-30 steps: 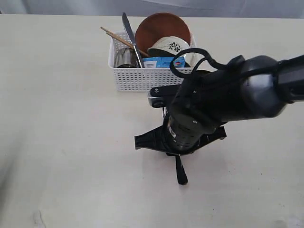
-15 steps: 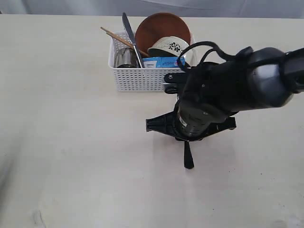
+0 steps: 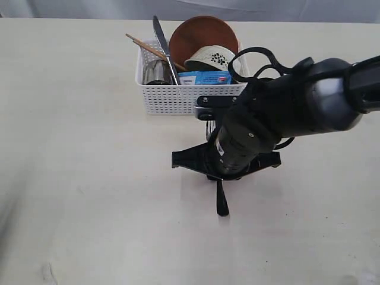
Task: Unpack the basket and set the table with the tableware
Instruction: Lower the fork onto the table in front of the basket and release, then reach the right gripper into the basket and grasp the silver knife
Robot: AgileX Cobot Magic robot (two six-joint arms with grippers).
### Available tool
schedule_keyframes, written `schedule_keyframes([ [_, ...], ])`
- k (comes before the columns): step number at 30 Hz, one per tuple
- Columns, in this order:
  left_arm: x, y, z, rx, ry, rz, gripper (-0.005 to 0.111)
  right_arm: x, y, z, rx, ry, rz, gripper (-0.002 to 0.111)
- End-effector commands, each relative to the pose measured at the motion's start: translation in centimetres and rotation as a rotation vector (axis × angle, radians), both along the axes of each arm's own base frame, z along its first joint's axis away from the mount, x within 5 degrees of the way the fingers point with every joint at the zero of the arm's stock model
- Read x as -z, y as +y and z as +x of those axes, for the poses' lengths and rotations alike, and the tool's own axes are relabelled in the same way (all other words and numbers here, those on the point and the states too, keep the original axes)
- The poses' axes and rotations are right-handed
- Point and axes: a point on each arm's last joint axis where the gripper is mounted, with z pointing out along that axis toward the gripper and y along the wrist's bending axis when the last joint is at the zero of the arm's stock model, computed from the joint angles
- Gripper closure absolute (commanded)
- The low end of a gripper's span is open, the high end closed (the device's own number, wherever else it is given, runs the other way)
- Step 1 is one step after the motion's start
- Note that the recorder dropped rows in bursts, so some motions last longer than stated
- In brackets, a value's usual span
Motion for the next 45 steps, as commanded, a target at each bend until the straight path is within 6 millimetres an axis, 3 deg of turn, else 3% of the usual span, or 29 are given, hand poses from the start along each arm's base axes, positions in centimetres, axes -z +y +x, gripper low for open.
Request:
schedule_keyframes([
  [1, 0.0, 0.0, 0.0, 0.002, -0.005, -0.006, 0.105, 0.4, -0.2, 0.0, -0.012, 0.014, -0.021, 0.096],
  [5, 0.0, 0.0, 0.0, 0.002, -0.005, -0.006, 0.105, 0.5, -0.5, -0.1, -0.011, 0.034, -0.052, 0.062],
  [10, 0.0, 0.0, 0.0, 0.002, -0.005, -0.006, 0.105, -0.1, -1.0, -0.4, -0.037, 0.048, -0.097, 0.060],
  [13, 0.0, 0.0, 0.0, 0.002, -0.005, -0.006, 0.105, -1.6, -1.2, -0.4, -0.059, 0.013, -0.093, 0.060],
  [19, 0.0, 0.0, 0.0, 0.002, -0.005, -0.006, 0.105, -8.4, -0.6, 0.6, -0.135, -0.127, -0.038, 0.060],
  [23, 0.0, 0.0, 0.0, 0.002, -0.005, -0.006, 0.105, -14.2, 1.4, 2.2, -0.179, -0.236, 0.070, 0.060],
  [26, 0.0, 0.0, 0.0, 0.002, -0.005, -0.006, 0.105, -17.0, 3.5, 4.3, -0.210, -0.291, 0.076, 0.060],
  [30, 0.0, 0.0, 0.0, 0.002, -0.005, -0.006, 0.105, -16.7, 7.1, 8.6, -0.271, -0.264, -0.066, 0.060],
  [31, 0.0, 0.0, 0.0, 0.002, -0.005, -0.006, 0.105, -15.9, 8.4, 10.4, -0.288, -0.249, -0.136, 0.060],
  [35, 0.0, 0.0, 0.0, 0.002, -0.005, -0.006, 0.105, -12.9, 11.6, 14.1, -0.336, -0.234, -0.211, 0.060],
  [37, 0.0, 0.0, 0.0, 0.002, -0.005, -0.006, 0.105, -11.7, 12.0, 15.6, -0.317, -0.242, -0.208, 0.060],
  [40, 0.0, 0.0, 0.0, 0.002, -0.005, -0.006, 0.105, -10.1, 10.6, 17.7, -0.305, -0.222, -0.237, 0.060],
  [45, 0.0, 0.0, 0.0, 0.002, -0.005, -0.006, 0.105, -8.3, 9.8, 18.7, -0.343, -0.158, -0.219, 0.060],
])
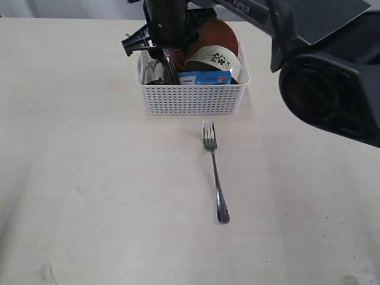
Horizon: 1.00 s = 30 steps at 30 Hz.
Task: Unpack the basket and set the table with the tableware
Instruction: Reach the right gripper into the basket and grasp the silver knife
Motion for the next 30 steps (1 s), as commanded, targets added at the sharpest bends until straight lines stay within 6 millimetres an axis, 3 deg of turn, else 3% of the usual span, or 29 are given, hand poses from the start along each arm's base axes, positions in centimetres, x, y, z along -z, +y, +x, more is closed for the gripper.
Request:
schedule_keyframes([
  [1, 0.0, 0.0, 0.0, 0.002, -0.005, -0.006, 0.105, 0.7, -0.1, 0.3, -0.039, 0.029, -0.003, 0.060],
  [8, 0.0, 0.0, 0.0, 0.002, -0.005, -0.006, 0.105, 2.5, 0.0, 0.5, -0.068, 0.058, -0.035, 0.060],
  [15, 0.0, 0.0, 0.0, 0.002, -0.005, -0.006, 0.105, 2.9, 0.2, 0.6, -0.109, 0.058, -0.040, 0.060],
  [20, 0.0, 0.0, 0.0, 0.002, -0.005, -0.006, 0.105, 4.1, 1.0, 0.2, -0.136, 0.124, 0.033, 0.060],
  [30, 0.0, 0.0, 0.0, 0.002, -0.005, -0.006, 0.105, 0.7, 1.6, 0.8, -0.171, 0.024, 0.099, 0.060],
])
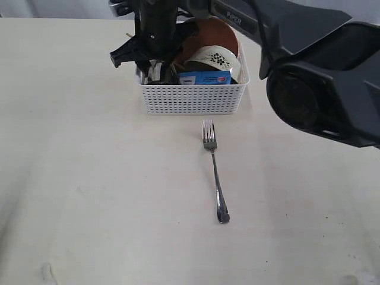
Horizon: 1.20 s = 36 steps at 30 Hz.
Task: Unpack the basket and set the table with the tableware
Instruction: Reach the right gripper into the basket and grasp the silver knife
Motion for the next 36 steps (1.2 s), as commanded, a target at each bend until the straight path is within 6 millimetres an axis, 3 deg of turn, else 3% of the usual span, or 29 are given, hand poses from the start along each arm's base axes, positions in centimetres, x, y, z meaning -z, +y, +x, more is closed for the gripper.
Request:
schedule_keyframes([
  [1, 0.0, 0.0, 0.0, 0.002, -0.005, -0.006, 0.105, -1.7, -0.2, 0.4, 0.001, -0.059, -0.012, 0.060],
  [10, 0.0, 0.0, 0.0, 0.002, -0.005, -0.006, 0.105, -2.0, -1.3, 1.0, 0.023, -0.125, -0.135, 0.060],
  [19, 0.0, 0.0, 0.0, 0.002, -0.005, -0.006, 0.105, 1.4, -0.7, 1.1, 0.028, -0.050, -0.132, 0.060],
  [27, 0.0, 0.0, 0.0, 0.002, -0.005, -0.006, 0.105, 1.9, -0.8, 1.2, 0.037, -0.055, -0.150, 0.086],
  [30, 0.0, 0.0, 0.0, 0.002, -0.005, -0.006, 0.105, 3.5, -0.6, 1.2, 0.046, -0.014, -0.144, 0.086],
  [33, 0.0, 0.0, 0.0, 0.002, -0.005, -0.006, 0.105, 3.4, -0.6, 1.1, 0.051, -0.011, -0.143, 0.086],
  [34, 0.0, 0.0, 0.0, 0.002, -0.005, -0.006, 0.105, 3.0, -0.6, 1.1, 0.052, -0.017, -0.138, 0.090],
  [36, 0.0, 0.0, 0.0, 0.002, -0.005, -0.006, 0.105, 2.7, -0.6, 1.1, 0.034, -0.022, -0.140, 0.108],
])
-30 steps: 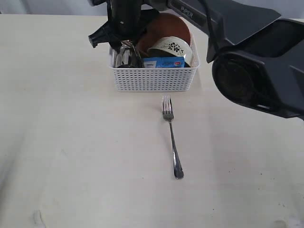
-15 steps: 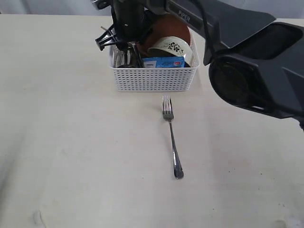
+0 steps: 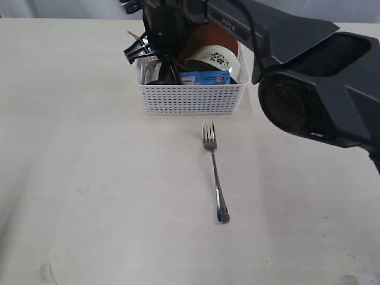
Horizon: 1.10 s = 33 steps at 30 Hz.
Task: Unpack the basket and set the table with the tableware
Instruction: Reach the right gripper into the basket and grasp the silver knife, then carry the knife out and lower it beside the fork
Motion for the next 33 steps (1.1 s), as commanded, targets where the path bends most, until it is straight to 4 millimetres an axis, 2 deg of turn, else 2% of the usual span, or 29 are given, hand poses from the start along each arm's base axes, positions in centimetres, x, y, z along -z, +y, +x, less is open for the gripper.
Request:
schedule_keyframes([
  [1, 0.0, 0.0, 0.0, 0.002, -0.005, -0.006, 0.105, 1.6, 0.1, -0.4, -0.015, 0.074, -0.010, 0.109],
  [5, 0.0, 0.0, 0.0, 0.002, -0.005, -0.006, 0.105, 1.2, 0.3, -0.7, -0.029, 0.084, 0.003, 0.109],
  [12, 0.0, 0.0, 0.0, 0.002, -0.005, -0.006, 0.105, -3.9, -0.1, -1.2, -0.031, 0.011, 0.065, 0.109],
  [22, 0.0, 0.0, 0.0, 0.002, -0.005, -0.006, 0.105, -8.9, -0.6, -2.3, -0.029, -0.037, 0.162, 0.109],
  [26, 0.0, 0.0, 0.0, 0.002, -0.005, -0.006, 0.105, -12.0, -1.2, -3.0, -0.028, -0.084, 0.201, 0.109],
  [33, 0.0, 0.0, 0.0, 0.002, -0.005, -0.006, 0.105, -18.7, -2.9, -5.2, -0.008, -0.174, 0.314, 0.109],
])
